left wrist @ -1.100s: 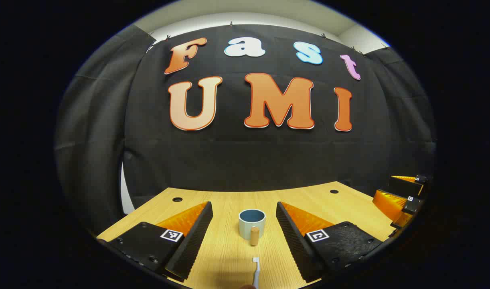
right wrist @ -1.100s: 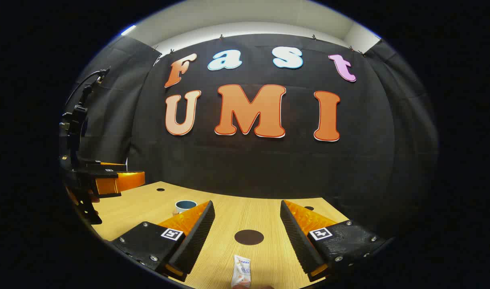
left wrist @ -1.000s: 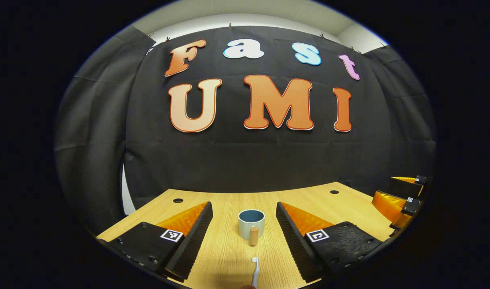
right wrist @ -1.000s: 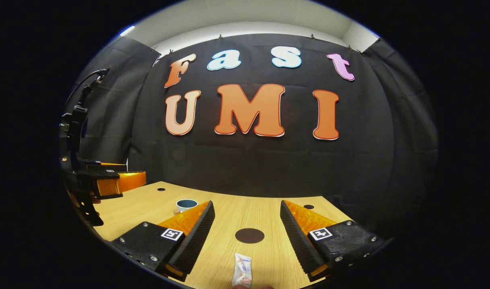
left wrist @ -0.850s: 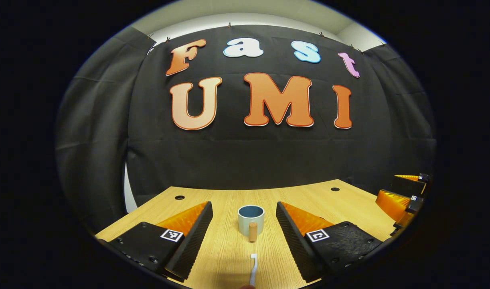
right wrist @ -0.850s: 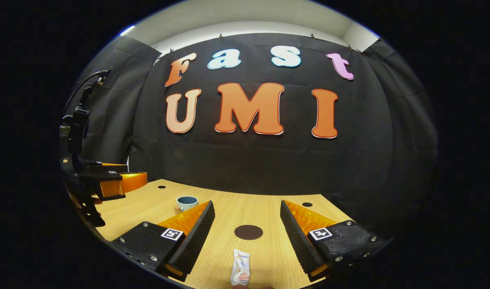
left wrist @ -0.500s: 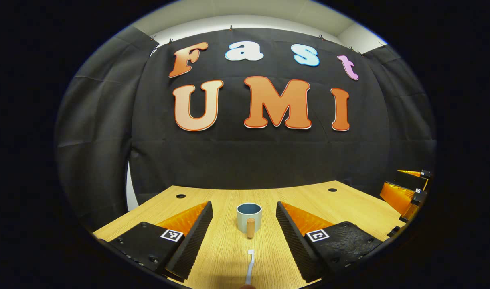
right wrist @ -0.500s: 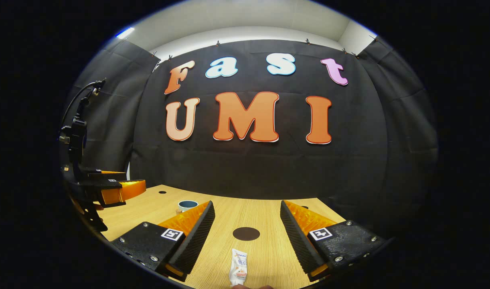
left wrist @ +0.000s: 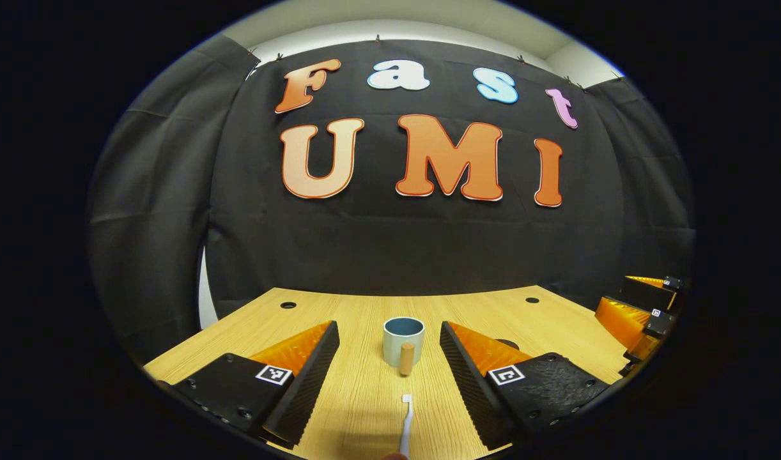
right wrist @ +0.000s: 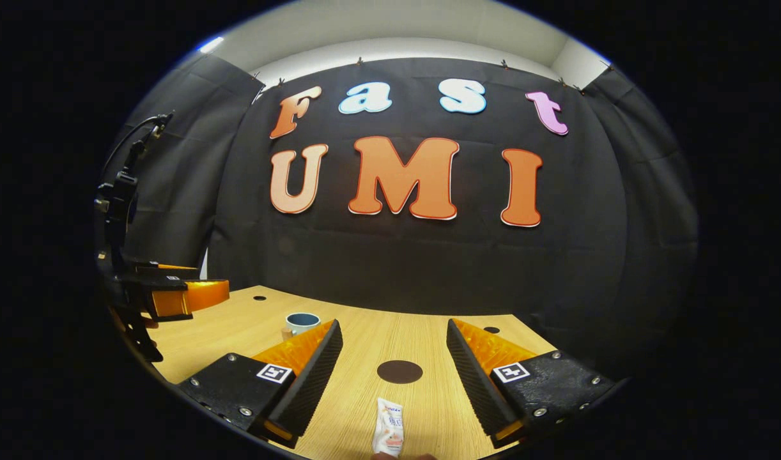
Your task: Put the toothbrush and toothpaste on the desktop into the cup, then pick up the cup and place it on the coaster on the desktop.
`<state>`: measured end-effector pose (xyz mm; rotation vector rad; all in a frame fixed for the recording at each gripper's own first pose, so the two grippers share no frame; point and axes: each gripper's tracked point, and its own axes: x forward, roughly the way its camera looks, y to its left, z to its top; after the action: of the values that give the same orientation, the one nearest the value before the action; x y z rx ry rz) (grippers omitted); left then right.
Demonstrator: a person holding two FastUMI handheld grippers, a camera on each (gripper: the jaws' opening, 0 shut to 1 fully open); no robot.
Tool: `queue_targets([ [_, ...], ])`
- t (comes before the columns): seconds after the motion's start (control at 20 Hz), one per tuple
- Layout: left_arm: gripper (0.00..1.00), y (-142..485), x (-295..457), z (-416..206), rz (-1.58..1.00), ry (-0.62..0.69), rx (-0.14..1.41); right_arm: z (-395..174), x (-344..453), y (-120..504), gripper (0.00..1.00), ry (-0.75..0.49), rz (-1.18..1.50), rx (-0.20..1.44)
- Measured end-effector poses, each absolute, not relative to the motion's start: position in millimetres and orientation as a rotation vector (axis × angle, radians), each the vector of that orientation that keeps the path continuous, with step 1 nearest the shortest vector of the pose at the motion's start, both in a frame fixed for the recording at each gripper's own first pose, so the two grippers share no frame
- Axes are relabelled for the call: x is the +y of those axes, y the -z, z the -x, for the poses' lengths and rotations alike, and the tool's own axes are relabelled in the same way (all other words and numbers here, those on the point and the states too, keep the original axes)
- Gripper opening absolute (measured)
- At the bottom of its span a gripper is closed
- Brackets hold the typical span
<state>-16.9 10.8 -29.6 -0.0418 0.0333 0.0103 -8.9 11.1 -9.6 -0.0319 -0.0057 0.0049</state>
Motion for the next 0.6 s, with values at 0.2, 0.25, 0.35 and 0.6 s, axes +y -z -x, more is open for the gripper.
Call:
queue_targets([
  [0.2,0.96,50.6,5.8,-10.3,0.02,0.068,0.164,-16.5,20.0,13.1,0.99,-0.02,0.021,0.023],
  [0.25,0.97,57.4,3.8,-12.9,0.004,0.091,0.202,-23.0,23.5,15.8,0.99,-0.032,0.023,0.041],
  [0.35,0.97,64.8,0.6,-22.6,-0.024,0.121,0.241,-31.6,28.0,19.2,0.99,-0.049,0.046,0.067],
  [0.6,0.97,89.3,-5.2,-36.3,-0.016,0.162,0.386,-37.2,14.7,24.2,0.99,-0.021,0.095,0.117],
])
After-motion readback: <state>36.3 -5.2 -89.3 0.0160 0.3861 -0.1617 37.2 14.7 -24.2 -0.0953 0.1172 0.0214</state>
